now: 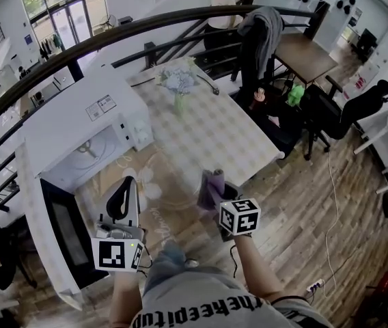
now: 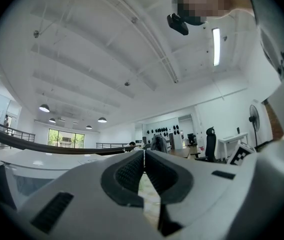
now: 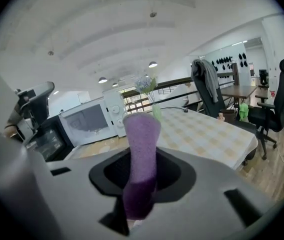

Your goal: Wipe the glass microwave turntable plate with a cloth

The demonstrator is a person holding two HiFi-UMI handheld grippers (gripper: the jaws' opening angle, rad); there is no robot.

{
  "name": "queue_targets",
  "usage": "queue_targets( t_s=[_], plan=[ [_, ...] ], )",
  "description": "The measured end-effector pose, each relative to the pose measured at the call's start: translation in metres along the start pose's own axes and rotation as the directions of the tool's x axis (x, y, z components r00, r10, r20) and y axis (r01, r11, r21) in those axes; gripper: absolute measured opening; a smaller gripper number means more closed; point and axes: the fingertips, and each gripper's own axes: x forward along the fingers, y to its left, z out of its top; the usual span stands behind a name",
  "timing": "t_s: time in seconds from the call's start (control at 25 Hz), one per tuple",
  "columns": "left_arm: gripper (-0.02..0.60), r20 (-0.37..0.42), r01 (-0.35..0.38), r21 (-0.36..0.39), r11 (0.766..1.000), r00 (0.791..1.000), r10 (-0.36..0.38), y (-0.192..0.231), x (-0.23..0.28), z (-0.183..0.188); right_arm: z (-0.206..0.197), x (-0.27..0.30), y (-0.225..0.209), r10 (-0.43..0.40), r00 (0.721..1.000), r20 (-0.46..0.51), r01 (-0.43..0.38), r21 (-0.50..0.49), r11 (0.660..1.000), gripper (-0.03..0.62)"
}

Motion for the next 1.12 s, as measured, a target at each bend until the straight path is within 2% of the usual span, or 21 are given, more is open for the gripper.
queue_targets(
  t_s=[0.28,0.56,1.12],
  plan=[
    [0.011,0.001,-0.009,0.006,1.000,1.000,0.009,-0.012,-0.010,0.010,0.032,-0.042,0.006,-0.012,0.994,0.112,0.021,-0.078,0.997,0.110],
    [0.011,0.008,-0.020,0.004,1.000,1.000,0.020,-0.019,-0.023,0.019,0.060,-0.082,0.016,-0.007,0.975,0.221,0.035,-0.121,0.992,0.110],
    [0.011,0.037,-0.043,0.005,0.999,0.998,0.043,-0.024,-0.053,0.036,0.108,-0.158,0.047,0.004,0.908,0.419,0.095,-0.216,0.972,0.109]
  ],
)
